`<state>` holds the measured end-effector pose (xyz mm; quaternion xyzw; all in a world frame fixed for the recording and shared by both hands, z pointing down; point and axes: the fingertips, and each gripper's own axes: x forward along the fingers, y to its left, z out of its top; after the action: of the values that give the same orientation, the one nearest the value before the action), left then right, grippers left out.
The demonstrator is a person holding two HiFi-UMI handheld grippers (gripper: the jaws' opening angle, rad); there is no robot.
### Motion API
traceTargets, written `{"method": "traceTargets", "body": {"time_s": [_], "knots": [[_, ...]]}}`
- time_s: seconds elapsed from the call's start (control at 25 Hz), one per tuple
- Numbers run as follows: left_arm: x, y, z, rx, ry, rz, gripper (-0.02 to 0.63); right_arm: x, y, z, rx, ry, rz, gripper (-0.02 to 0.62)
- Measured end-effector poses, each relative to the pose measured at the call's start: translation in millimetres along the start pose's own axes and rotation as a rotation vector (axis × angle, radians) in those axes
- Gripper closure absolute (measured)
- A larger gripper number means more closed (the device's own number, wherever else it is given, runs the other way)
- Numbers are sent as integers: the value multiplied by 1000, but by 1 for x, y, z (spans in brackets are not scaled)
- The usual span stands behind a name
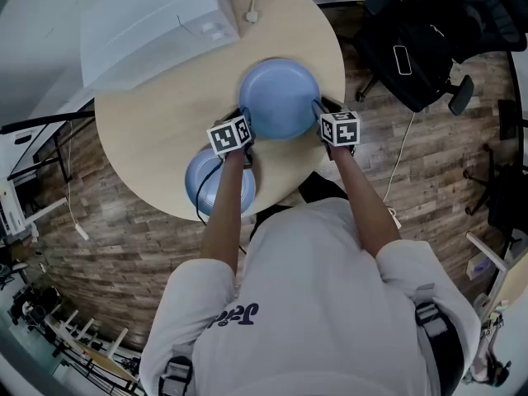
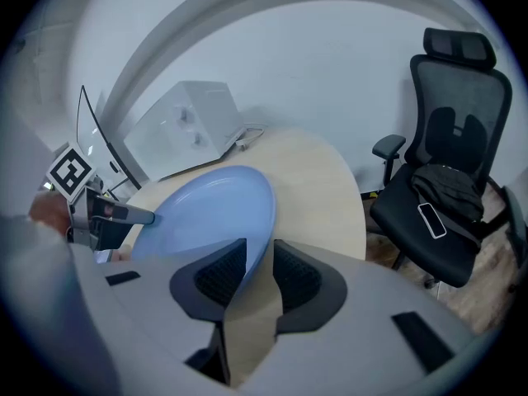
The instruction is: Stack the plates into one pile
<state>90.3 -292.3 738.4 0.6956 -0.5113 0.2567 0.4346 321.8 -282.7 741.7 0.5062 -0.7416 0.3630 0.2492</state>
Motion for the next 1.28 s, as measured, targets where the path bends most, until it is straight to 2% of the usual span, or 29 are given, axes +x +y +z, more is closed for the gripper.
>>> {"method": "traceTargets", "body": {"time_s": [0.12, 0.4, 0.6, 1.0, 1.28], "knots": [[-1, 5, -1, -11, -14, 30, 561, 0, 2, 0, -20, -2, 7, 503], [-9, -4, -6, -4, -18, 15, 569, -7, -2, 0, -6, 10, -12, 518], [-32, -3, -7, -23, -42, 24, 569, -20, 12, 5, -16, -7, 5, 518], [-95, 18, -28, -71, -105, 45, 569, -41, 64, 16, -94, -42, 41, 528], [-153, 54, -60, -138, -161, 91, 568, -42, 130, 16, -189, -34, 114, 534]]}}
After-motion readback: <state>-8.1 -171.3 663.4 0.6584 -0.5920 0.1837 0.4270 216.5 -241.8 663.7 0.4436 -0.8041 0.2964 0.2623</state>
